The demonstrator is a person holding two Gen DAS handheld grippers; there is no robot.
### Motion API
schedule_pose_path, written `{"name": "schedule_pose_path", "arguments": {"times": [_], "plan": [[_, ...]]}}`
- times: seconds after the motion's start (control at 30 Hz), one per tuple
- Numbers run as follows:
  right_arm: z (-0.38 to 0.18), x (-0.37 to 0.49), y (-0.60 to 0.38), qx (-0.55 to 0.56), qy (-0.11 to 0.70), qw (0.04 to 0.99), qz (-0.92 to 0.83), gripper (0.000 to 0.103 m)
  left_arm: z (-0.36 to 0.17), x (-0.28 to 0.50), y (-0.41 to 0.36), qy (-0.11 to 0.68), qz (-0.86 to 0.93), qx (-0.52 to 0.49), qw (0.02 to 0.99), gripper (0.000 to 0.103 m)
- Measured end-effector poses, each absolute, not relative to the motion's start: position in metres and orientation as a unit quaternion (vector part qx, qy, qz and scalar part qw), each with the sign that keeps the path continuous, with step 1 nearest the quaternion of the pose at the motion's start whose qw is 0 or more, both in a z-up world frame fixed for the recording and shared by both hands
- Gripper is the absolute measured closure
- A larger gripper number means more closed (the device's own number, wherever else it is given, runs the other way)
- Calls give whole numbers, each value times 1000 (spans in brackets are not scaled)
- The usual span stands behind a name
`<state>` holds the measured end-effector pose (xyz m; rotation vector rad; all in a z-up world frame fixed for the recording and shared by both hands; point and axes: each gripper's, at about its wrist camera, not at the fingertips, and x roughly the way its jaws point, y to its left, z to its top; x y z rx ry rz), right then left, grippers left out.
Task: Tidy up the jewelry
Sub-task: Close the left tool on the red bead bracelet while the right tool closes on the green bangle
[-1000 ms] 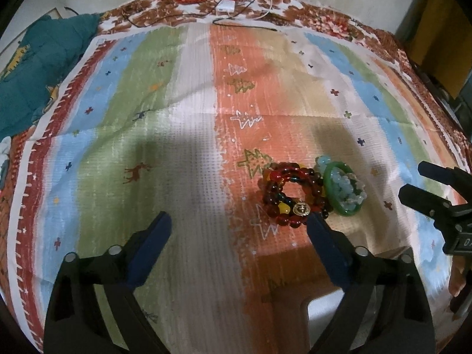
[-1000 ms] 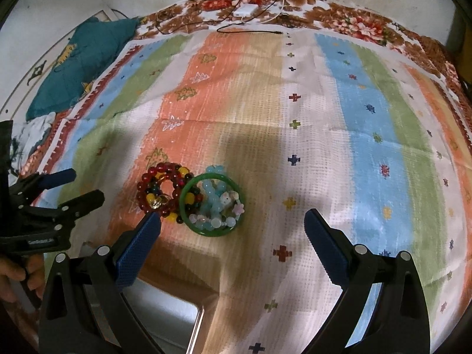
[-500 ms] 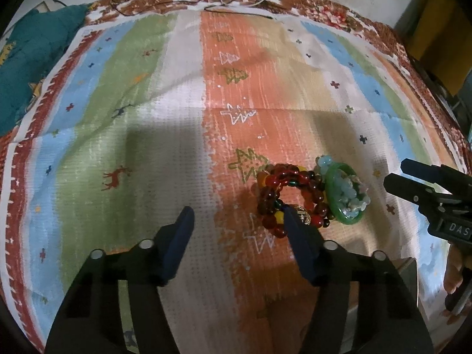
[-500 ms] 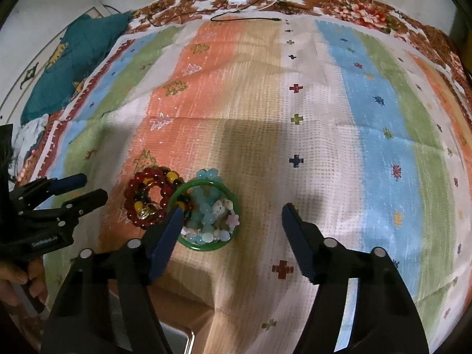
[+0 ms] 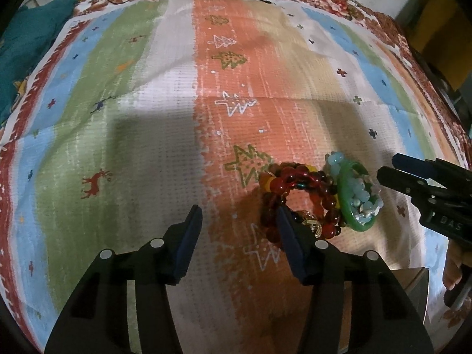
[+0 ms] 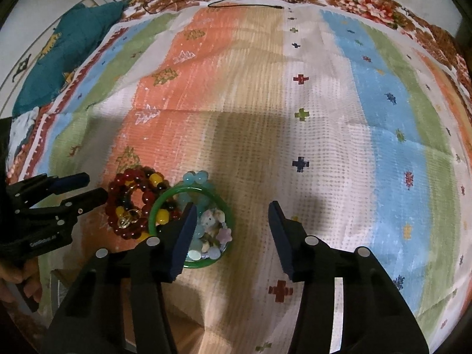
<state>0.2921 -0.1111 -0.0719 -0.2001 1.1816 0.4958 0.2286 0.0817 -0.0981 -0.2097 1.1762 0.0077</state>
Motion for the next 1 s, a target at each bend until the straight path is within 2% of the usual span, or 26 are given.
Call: {"name": "schedule_pose_path", "arguments": {"times": [0.2, 0.47, 0.57, 0.67, 1.0], "plan": [[-80, 298, -107, -95, 557, 792, 232, 65, -104, 234, 78, 561, -8, -99, 822, 60], [-92, 303, -99, -98, 567, 782, 241, 71, -109, 236, 76, 566, -29, -112, 816, 89], [-97, 304, -96, -100, 570, 778, 243, 73, -109, 235, 75, 566, -29, -111, 817, 90], [-98, 303, -95, -104, 571, 776, 245, 87, -109, 235, 75, 566, -30, -115, 816, 90], [-92, 302, -98, -101, 571, 775, 249, 91, -100, 233, 75, 560, -29, -117, 820, 90]]}}
